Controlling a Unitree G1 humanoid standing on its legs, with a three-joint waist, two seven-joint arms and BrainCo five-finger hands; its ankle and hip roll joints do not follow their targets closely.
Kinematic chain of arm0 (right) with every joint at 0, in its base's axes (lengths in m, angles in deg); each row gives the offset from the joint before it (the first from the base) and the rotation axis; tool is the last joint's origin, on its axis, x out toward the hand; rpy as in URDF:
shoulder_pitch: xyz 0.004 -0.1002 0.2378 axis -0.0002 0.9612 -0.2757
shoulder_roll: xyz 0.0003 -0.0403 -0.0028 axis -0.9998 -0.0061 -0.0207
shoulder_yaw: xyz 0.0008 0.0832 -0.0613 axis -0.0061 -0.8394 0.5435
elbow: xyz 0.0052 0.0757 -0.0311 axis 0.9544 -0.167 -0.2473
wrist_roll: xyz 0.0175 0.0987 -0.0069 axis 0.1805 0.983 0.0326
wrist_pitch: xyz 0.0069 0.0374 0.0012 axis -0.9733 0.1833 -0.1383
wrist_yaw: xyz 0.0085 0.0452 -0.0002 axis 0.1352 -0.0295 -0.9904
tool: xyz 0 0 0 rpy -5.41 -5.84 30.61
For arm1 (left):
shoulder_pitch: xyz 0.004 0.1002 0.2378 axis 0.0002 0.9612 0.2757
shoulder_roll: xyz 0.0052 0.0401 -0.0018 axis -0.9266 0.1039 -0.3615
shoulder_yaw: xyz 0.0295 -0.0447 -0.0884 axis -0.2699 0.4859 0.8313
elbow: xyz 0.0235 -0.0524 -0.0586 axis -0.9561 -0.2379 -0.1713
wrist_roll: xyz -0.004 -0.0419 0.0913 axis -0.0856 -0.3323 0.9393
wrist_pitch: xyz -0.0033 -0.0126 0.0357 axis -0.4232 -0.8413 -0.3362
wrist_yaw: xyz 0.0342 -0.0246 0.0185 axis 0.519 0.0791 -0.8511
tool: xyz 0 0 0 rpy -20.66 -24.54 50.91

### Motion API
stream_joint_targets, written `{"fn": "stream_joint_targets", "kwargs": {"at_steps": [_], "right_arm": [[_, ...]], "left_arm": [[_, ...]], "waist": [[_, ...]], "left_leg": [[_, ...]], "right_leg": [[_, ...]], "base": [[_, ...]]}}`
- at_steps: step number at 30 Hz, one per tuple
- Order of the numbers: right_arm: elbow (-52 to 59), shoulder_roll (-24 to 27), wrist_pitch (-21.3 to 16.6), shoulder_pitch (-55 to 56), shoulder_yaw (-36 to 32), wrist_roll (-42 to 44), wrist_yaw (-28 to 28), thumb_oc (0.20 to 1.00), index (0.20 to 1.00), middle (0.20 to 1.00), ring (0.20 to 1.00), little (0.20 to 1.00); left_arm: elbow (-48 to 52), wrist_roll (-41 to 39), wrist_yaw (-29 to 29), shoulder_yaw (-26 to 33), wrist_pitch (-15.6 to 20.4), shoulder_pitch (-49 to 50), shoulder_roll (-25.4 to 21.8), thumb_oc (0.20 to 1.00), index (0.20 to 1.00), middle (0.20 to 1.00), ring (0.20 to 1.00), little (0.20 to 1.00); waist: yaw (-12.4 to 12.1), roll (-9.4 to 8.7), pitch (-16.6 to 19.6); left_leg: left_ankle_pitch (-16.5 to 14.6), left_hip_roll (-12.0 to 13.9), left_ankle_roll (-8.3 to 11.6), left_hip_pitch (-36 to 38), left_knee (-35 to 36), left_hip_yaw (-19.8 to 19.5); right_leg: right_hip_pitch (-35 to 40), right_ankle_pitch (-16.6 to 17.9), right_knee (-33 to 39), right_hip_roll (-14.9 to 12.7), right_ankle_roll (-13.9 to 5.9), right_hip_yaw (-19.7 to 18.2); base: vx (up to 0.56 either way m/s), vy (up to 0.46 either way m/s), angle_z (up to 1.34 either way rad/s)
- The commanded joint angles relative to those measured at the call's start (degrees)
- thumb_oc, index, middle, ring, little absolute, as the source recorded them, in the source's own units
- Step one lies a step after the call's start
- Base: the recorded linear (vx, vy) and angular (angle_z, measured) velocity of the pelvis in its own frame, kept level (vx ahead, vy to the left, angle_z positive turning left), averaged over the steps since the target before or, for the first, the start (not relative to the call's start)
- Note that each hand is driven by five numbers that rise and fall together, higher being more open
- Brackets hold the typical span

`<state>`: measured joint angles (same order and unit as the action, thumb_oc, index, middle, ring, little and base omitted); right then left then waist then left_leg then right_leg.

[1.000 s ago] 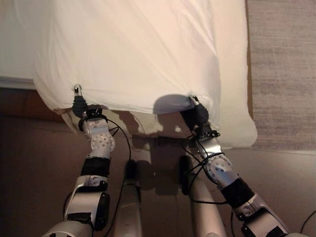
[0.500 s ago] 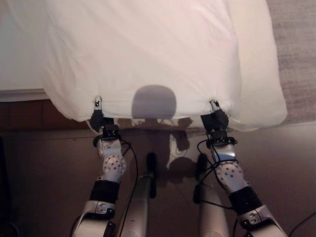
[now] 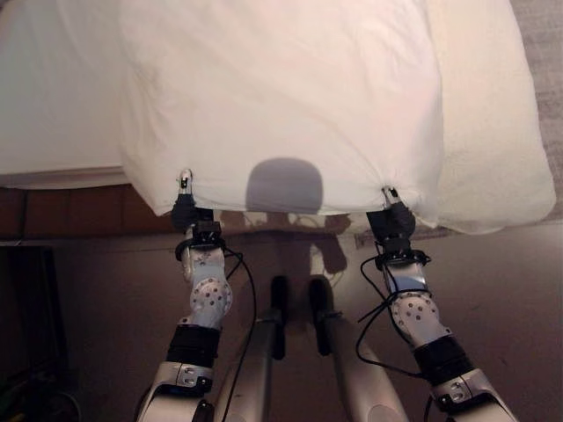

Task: Make the bed

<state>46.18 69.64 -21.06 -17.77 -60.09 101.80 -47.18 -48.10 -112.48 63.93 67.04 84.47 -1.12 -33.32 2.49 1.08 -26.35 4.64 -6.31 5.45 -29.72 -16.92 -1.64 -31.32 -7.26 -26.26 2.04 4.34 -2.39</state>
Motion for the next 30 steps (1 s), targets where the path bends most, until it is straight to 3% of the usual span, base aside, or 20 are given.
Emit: {"fn": "stream_joint_targets", "kwargs": {"at_steps": [1,3,6,7,8,10,11,12,13,15,16,17,18,19,20,21,22,25,28,30], "right_arm": [[1.47,3.21,-5.85,5.31,-8.7,0.56,-0.15,0.2,0.2,0.2,0.2,0.2],[0.65,2.73,-5.96,5.21,-7.7,1.62,-0.79,0.2,0.2,0.2,0.2,0.2],[-0.18,1.85,-6.22,5.34,-7.81,2.92,-1.19,0.2,0.2,0.2,0.2,0.2],[-0.55,1.64,-6.6,5.69,-7.74,3.19,-1.14,0.2,0.2,0.2,0.2,0.2],[-0.4,1.77,-6.56,5.44,-7.31,3.01,-1.39,0.2,0.2,0.2,0.2,0.2],[-0.66,1.41,-6.56,5.12,-7.01,2.83,-1.28,0.2,0.2,0.2,0.2,0.2],[-0.45,0.7,-7.15,5.64,-8.22,3.11,-2.04,0.2,0.2,0.2,0.2,0.2],[-0.45,0.68,-7.15,5.6,-8.26,3.11,-2.05,0.2,0.2,0.2,0.2,0.2],[0.26,0.46,-7.04,6.18,-8.62,3.06,-2.45,0.2,0.2,0.2,0.2,0.2],[1.5,-0.17,-6.75,7.3,-9.02,3.26,-2.46,0.2,0.2,0.2,0.2,0.2],[1.53,-0.18,-6.74,7.31,-9.04,3.26,-2.45,0.2,0.2,0.2,0.2,0.2],[1.49,-0.49,-6.44,7.14,-9.28,1.98,-2.46,0.2,0.2,0.2,0.2,0.2],[1.5,-0.53,-6.44,7.13,-9.27,1.97,-2.45,0.2,0.2,0.2,0.2,0.2],[1.44,-1.12,-5.95,7.07,-8.87,1.41,-2.92,0.2,0.2,0.2,0.2,0.2],[0.85,-1.46,-5.53,6.96,-8.07,0.84,-2.94,0.2,0.2,0.2,0.2,0.2],[0.67,-1.12,-5.43,7.18,-7.69,0.76,-3.2,0.2,0.2,0.2,0.2,0.2],[0.65,-1.11,-5.43,7.14,-7.69,0.78,-3.22,0.2,0.2,0.2,0.2,0.2],[-0.47,-1.13,-5.2,7.72,-6.48,0.1,-3.61,0.2,0.2,0.2,0.2,0.2],[-0.49,-1.27,-5.58,8.27,-5.93,0.32,-3.58,0.2,0.2,0.2,0.2,0.2],[-0.38,-1.19,-5.57,8.48,-5.69,0.51,-3.56,0.2,0.2,0.2,0.2,0.2]], "left_arm": [[4.36,0.76,-0.32,7.99,6.47,4.93,-3.66,0.2,0.2,0.2,0.2,0.2],[4.96,1.68,-2.18,8.52,7.44,4.98,-4.68,0.2,0.2,0.2,0.2,0.2],[5.17,3.2,-3.4,8.71,7.33,4.94,-5.28,0.2,0.2,0.2,0.2,0.2],[4.82,4.14,-3.71,8.29,7.23,4.89,-5.56,0.2,0.2,0.2,0.2,0.2],[4.91,3.39,-2.74,7.26,7.22,4.59,-5.52,0.2,0.2,0.2,0.2,0.2],[4.65,4.09,-2.66,6.79,7.33,4.01,-6.46,0.2,0.2,0.2,0.2,0.2],[4.26,5.84,-2.1,5.39,7.0,3.2,-7.69,0.2,0.2,0.2,0.2,0.2],[4.24,5.81,-2.08,5.38,7.0,3.15,-7.72,0.2,0.2,0.2,0.2,0.2],[4.67,5.12,-1.25,4.79,6.73,3.22,-7.79,0.2,0.2,0.2,0.2,0.2],[3.9,4.32,-0.85,2.87,6.79,3.76,-6.94,0.2,0.2,0.2,0.2,0.2],[3.89,4.29,-0.82,2.86,6.81,3.75,-6.96,0.2,0.2,0.2,0.2,0.2],[4.47,6.19,-0.5,2.89,6.27,5.48,-7.61,0.2,0.2,0.2,0.2,0.2],[4.51,6.21,-0.53,2.91,6.25,5.5,-7.64,0.2,0.2,0.2,0.2,0.2],[4.85,6.88,-0.61,3.2,5.82,6.57,-7.94,0.2,0.2,0.2,0.2,0.2],[4.96,8.38,-1.0,2.92,5.41,7.23,-8.02,0.2,0.2,0.2,0.2,0.2],[4.9,8.92,-0.71,2.53,5.27,6.78,-7.81,0.2,0.2,0.2,0.2,0.2],[4.9,8.93,-0.72,2.55,5.27,6.75,-7.81,0.2,0.2,0.2,0.2,0.2],[5.15,10.28,-0.55,2.29,4.1,7.04,-7.58,0.2,0.2,0.2,0.2,0.2],[4.41,11.02,-0.87,1.64,3.36,7.5,-7.19,0.2,0.2,0.2,0.2,0.2],[4.0,10.65,-0.98,1.32,3.19,7.42,-6.98,0.2,0.2,0.2,0.2,0.2]], "waist": [[0.5,-1.89,5.91],[-0.52,-3.06,6.39],[-0.91,-2.85,6.98],[-0.83,-1.82,7.03],[-0.65,-1.0,6.86],[-1.11,-1.07,6.71],[-0.8,-1.65,5.84],[-0.75,-1.6,5.99],[0.13,-1.76,6.04],[0.73,-1.77,6.3],[0.83,-1.83,6.45],[-0.04,-1.98,6.59],[0.07,-2.15,6.79],[-0.94,-2.43,6.98],[-1.52,-2.59,7.02],[-0.39,-2.46,7.09],[-0.34,-2.55,7.18],[0.05,-3.13,6.93],[0.05,-3.65,7.16],[0.16,-3.59,7.49]], "left_leg": [[-6.82,3.18,-2.94,-3.37,-5.93,2.43],[-1.2,7.75,-2.69,-0.58,4.54,-9.57],[6.43,14.59,-0.51,1.97,15.14,-13.28],[7.07,16.21,1.03,4.82,18.43,-9.92],[5.55,16.75,1.6,6.21,19.89,-6.4],[5.72,17.31,2.25,5.39,18.99,-6.48],[3.62,16.09,1.72,2.18,13.37,-3.56],[3.67,16.03,1.67,1.64,13.01,-3.72],[0.27,15.65,0.67,1.03,8.74,-1.23],[-6.24,9.65,-1.17,-1.11,-0.11,0.68],[-6.05,9.43,-1.32,-1.44,-0.19,0.67],[-9.12,7.21,-3.24,-1.47,-2.69,2.93],[-8.85,6.95,-3.36,-1.76,-2.63,2.99],[-9.8,7.2,-3.73,-1.36,-3.14,4.56],[-10.05,6.77,-4.32,-0.74,-2.53,5.7],[-9.06,5.05,-4.98,0.56,0.11,5.88],[-8.77,4.93,-5.0,0.48,0.36,5.92],[-6.39,1.84,-4.64,4.02,6.16,7.27],[-5.17,0.27,-4.86,5.77,8.96,7.3],[-4.87,-0.07,-5.09,6.08,9.76,7.22]], "right_leg": [[1.22,7.16,11.8,0.34,-6.93,-1.08],[-0.87,5.73,9.4,0.77,-6.24,-2.93],[-2.6,4.02,7.12,-0.28,-6.74,-4.06],[-2.12,2.58,5.72,-1.35,-7.68,-3.81],[-2.36,2.61,4.7,-2.23,-8.7,-3.19],[-3.49,3.51,5.05,-2.26,-9.15,-3.98],[-1.71,5.59,7.95,-6.15,-10.8,-3.3],[-1.87,5.95,8.27,-6.2,-10.87,-3.23],[-0.81,6.88,9.67,-8.73,-12.12,-3.3],[4.1,15.35,19.08,-16.79,-14.81,-4.46],[4.1,15.78,19.6,-17.02,-14.95,-4.42],[4.62,23.93,24.7,-22.11,-15.17,-1.47],[4.52,24.38,25.16,-22.38,-15.28,-1.49],[5.4,24.6,27.52,-23.43,-15.14,4.32],[6.47,21.69,27.15,-22.62,-14.49,8.49],[5.81,16.19,23.46,-17.09,-12.73,6.04],[5.54,16.2,23.3,-17.21,-12.72,5.96],[4.15,9.57,17.86,-5.93,-10.37,5.71],[4.15,8.77,16.92,-1.14,-9.21,4.5],[4.53,8.9,17.47,-0.09,-8.88,3.7]], "base": [[0.0,0.009,0.36],[0.0,0.066,0.19],[0.01,0.294,-0.04],[0.03,0.574,0.06],[-0.01,0.539,0.0],[-0.06,0.322,-0.03],[-0.06,0.274,-0.12],[-0.04,0.439,-0.07],[0.06,0.625,0.11],[0.1,0.795,0.51],[0.11,0.726,0.6],[0.06,0.48,0.44],[0.1,0.669,0.06],[0.02,0.4,-0.36],[0.01,0.67,-0.78],[-0.02,0.47,-0.89],[-0.01,0.399,-0.53],[-0.02,0.28,0.11],[0.03,0.115,-0.14],[0.03,0.005,0.04]]}}
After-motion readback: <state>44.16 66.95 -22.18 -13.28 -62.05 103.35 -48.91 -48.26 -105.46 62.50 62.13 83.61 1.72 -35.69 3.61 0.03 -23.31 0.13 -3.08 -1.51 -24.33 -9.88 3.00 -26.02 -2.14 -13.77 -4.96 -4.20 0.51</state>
